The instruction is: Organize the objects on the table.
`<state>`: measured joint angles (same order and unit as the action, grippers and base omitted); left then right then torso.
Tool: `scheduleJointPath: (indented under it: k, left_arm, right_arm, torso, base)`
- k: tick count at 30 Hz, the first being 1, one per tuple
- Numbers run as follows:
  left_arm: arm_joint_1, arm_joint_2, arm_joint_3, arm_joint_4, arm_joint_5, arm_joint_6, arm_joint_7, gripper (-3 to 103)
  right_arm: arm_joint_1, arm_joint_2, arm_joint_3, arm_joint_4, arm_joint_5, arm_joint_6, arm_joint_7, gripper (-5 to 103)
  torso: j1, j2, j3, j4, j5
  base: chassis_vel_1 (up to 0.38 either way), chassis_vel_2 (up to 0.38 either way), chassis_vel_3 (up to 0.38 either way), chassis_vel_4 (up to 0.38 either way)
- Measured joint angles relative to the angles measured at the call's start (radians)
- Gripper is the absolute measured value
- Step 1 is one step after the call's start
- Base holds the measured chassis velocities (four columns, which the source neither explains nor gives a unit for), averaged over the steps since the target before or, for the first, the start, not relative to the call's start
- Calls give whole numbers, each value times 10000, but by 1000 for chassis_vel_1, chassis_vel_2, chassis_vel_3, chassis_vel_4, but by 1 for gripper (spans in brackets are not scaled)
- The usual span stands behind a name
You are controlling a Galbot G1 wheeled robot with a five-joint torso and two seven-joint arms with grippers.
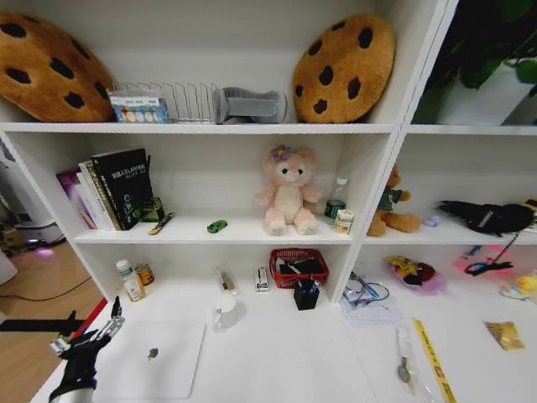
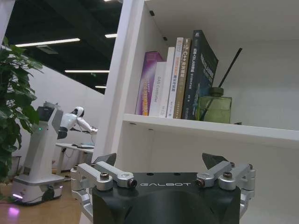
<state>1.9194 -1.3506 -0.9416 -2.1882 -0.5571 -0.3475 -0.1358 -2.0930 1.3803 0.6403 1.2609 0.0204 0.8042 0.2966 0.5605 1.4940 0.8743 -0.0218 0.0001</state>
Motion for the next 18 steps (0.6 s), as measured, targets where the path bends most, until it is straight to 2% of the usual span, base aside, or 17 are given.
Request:
scheduleJointPath:
  k: [3, 4, 5, 6, 8, 9, 12, 15, 18]
  left_arm:
    - [15, -17, -169, 188, -134, -222, -61, 100]
    - [15, -17, -169, 188, -134, -222, -61, 100]
    - [16, -75, -170, 227, -170, -257, -64, 100]
    - [2, -95, -161, 242, -170, -270, -62, 100]
    - [-12, -108, -152, 270, -165, -292, -29, 100]
    - [10, -109, -160, 300, -161, -358, 288, 100]
    - [72, -85, -194, 299, -167, -418, 567, 100]
    - [112, -72, -214, 301, -181, -478, 686, 100]
    - [169, -77, -234, 301, -183, -503, 723, 100]
  right_arm:
    - [-1231, 150, 154, 1711, -160, 4, 322, 100]
    - [-1231, 150, 154, 1711, -160, 4, 322, 100]
    - [-1891, 139, 368, 3053, -366, 5, 717, 100]
    - [-2108, 112, 461, 3645, -424, 5, 889, 100]
    - [-2262, 74, 536, 4132, -438, 5, 1053, 100]
    - [-2503, 7, 785, 5102, -441, 1, 1360, 100]
    - [-2643, -27, 1186, 6017, -482, -10, 1584, 100]
    - [-2682, -52, 1516, 6759, -542, -27, 1599, 100]
    - [-2729, -168, 1656, 7381, -341, -44, 1155, 100]
  torso:
    - [0, 1, 0, 2, -1]
    - [0, 1, 0, 2, -1]
    - [-1, 0, 0, 5, -4]
    - [0, 1, 1, 5, -2]
    - [0, 0, 1, 5, -1]
    - [0, 0, 1, 5, -3]
    - [0, 0, 2, 6, -2]
    - [0, 0, 1, 4, 0]
    - [0, 0, 2, 2, -2]
  base:
    - [0, 0, 0, 0]
    - [0, 0, 0, 0]
    - [0, 0, 0, 0]
    - [0, 0, 0, 0]
    - [0, 0, 0, 0]
    - [0, 0, 0, 0]
    - [0, 0, 0, 0]
    - [0, 0, 0, 0]
    - [0, 0, 0, 0]
